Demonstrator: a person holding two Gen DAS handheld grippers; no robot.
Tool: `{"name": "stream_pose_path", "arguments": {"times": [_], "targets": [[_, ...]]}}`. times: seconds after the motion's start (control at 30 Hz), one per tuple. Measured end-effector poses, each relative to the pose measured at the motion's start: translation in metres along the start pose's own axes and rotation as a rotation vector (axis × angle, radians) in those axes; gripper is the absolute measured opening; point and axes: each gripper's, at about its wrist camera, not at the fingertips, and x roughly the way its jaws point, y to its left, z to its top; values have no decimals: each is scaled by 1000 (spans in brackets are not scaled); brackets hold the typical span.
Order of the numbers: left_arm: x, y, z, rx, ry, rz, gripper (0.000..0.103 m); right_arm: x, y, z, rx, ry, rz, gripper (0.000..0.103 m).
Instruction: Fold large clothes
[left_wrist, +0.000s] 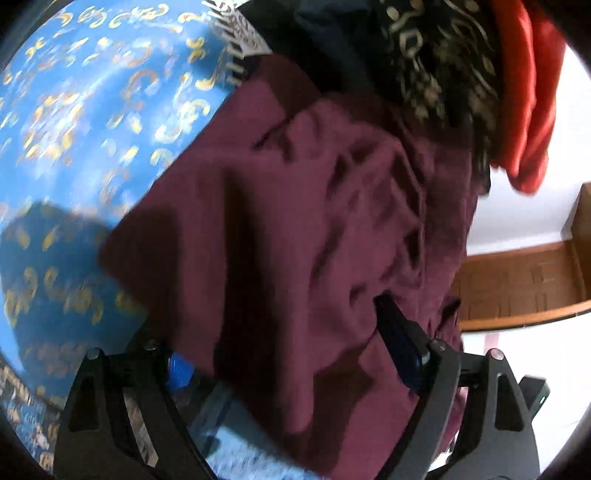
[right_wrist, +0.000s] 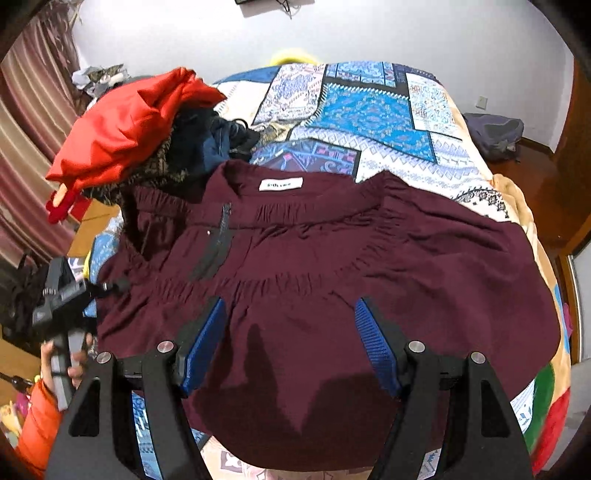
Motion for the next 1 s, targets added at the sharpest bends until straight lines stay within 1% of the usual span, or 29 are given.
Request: {"name": "stream_pose_path", "arguments": {"times": [0.07,0.1,0.13,0.17,0.2,0.23,0.27,0.3,0.33,0.4,0.43,0.57,0.6,0.63,0.67,0.7,0.73,0.77,0.83,0.87,0.93,0.97,1.0], "targets": [[3,0,5,-12,-30,-9,86,4,-1,-2,5,15,-3,69],[3,-1,6,-10,-67,9,81,5,-3,-2,12,21,-2,69],[3,-4,6,-3,-93,42,71,7,-4,-3,22,30,-1,69],[3,-9,4,20,-120,97,68,7,-4,-3,30,37,-1,69],[1,-12,4,32,-138,133,61,7,-4,-4,37,43,2,69],[-2,-17,2,47,-163,170,50,6,-2,-4,35,43,4,69],[-6,-24,-2,73,-188,205,45,4,0,-5,27,41,4,69],[-12,-35,-6,121,-210,243,38,1,3,-5,17,36,1,69],[-18,-43,-9,155,-223,264,34,-3,7,-5,3,27,-4,69],[-31,-57,-16,224,-240,281,31,-11,12,-6,-14,12,-5,69],[-43,-66,-22,262,-254,279,30,-14,15,-6,-20,5,0,69],[-85,-92,-42,340,-297,227,27,-27,27,-9,-58,-29,10,69],[-102,-103,-51,372,-324,218,27,-29,29,-9,-63,-33,12,69],[-112,-109,-53,385,-336,213,27,-31,32,-9,-64,-39,16,69],[-124,-114,-62,397,-350,193,27,-31,34,-10,-57,-40,21,69],[-140,-121,-71,410,-369,162,26,-31,37,-11,-42,-41,37,69],[-145,-130,-78,420,-381,161,26,-30,41,-13,-28,-41,68,69],[-150,-142,-83,432,-400,167,26,-27,47,-15,-29,-34,97,69],[-168,-149,-91,454,-442,186,26,-15,64,-20,-57,-3,127,69],[-169,-153,-95,457,-455,194,26,-10,71,-23,-68,12,133,69],[-177,-162,-96,456,-498,209,26,11,91,-30,-101,68,164,69],[-180,-163,-96,454,-507,212,26,23,101,-35,-108,97,188,70],[-183,-166,-96,450,-518,214,26,30,107,-39,-108,111,194,70]]}}
